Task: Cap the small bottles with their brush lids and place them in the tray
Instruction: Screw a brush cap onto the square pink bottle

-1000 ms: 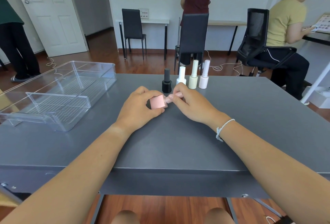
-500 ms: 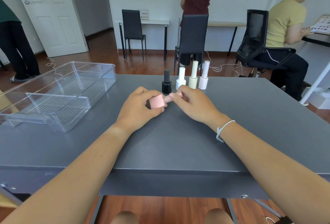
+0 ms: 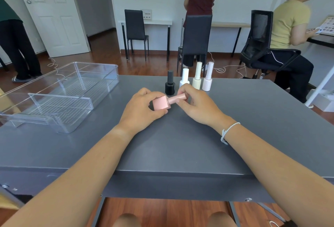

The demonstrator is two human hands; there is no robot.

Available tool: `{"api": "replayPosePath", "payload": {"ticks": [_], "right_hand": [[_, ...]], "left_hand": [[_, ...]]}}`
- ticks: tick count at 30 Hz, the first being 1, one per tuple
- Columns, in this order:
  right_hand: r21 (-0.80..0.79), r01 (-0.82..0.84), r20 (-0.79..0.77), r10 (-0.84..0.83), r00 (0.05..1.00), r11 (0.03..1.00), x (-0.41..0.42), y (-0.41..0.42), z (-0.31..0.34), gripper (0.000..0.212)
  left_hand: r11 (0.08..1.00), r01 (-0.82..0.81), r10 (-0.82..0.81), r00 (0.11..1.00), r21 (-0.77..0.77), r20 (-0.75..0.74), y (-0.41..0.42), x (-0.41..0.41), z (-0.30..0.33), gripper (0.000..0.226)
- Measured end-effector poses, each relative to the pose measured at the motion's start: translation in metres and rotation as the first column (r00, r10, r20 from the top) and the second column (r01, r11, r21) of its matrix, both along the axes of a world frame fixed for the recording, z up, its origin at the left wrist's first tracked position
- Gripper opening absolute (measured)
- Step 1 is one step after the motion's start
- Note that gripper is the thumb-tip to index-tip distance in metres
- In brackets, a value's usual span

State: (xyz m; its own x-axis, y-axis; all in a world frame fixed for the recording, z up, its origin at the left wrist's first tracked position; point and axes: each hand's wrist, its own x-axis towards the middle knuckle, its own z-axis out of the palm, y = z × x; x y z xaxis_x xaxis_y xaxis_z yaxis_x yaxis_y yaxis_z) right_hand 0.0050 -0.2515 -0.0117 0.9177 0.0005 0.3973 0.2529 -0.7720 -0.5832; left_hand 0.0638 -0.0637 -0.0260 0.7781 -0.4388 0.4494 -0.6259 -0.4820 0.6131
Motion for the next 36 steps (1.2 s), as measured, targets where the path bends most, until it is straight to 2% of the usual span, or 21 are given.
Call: {"api": "replayPosePath", "payload": {"ticks": [4, 5, 10, 16, 23, 31, 36], "right_hand": [[-0.027, 0.047, -0.02, -0.047, 0.999, 0.999, 0.0023, 0.0004, -0.0001, 0.039], [-0.023, 0.051, -0.027, -0.051, 0.998, 0.998, 0.0019, 0.0001, -0.0002, 0.041], [0.008, -0.006, 0.009, 0.006, 1.0, 1.0, 0.0005, -0.0003, -0.0004, 0.012], [-0.015, 0.05, -0.002, -0.05, 0.999, 0.999, 0.0008, -0.0007, -0.0003, 0.031], [0.004, -0.004, 0.018, 0.004, 1.0, 1.0, 0.0006, -0.0003, 0.0005, 0.008], [-0.041, 0.027, 0.058, -0.025, 0.998, 0.999, 0.001, 0.0019, 0.0018, 0.016], [0.002, 0.017, 0.065, -0.017, 0.998, 1.0, 0.0021, 0.0026, 0.0006, 0.015]], "left_hand": [[1.0, 0.013, -0.013, 1.0, 0.008, 0.001, -0.0008, 0.0001, -0.0003, 0.035], [1.0, 0.011, -0.011, 1.0, 0.007, 0.002, -0.0006, 0.0003, -0.0005, 0.035], [1.0, 0.005, -0.005, 1.0, 0.003, 0.001, 0.0001, 0.0005, -0.0004, 0.035], [1.0, -0.001, 0.001, 1.0, 0.006, -0.007, -0.0003, 0.0003, -0.0004, 0.036], [1.0, 0.0, 0.0, 1.0, 0.009, -0.004, 0.0, -0.0001, -0.0003, 0.036], [1.0, -0.017, 0.017, 1.0, 0.005, -0.022, -0.0006, 0.0005, -0.0008, 0.04], [1.0, -0.016, 0.016, 1.0, -0.001, -0.016, -0.0002, 0.0004, -0.0005, 0.04]]}}
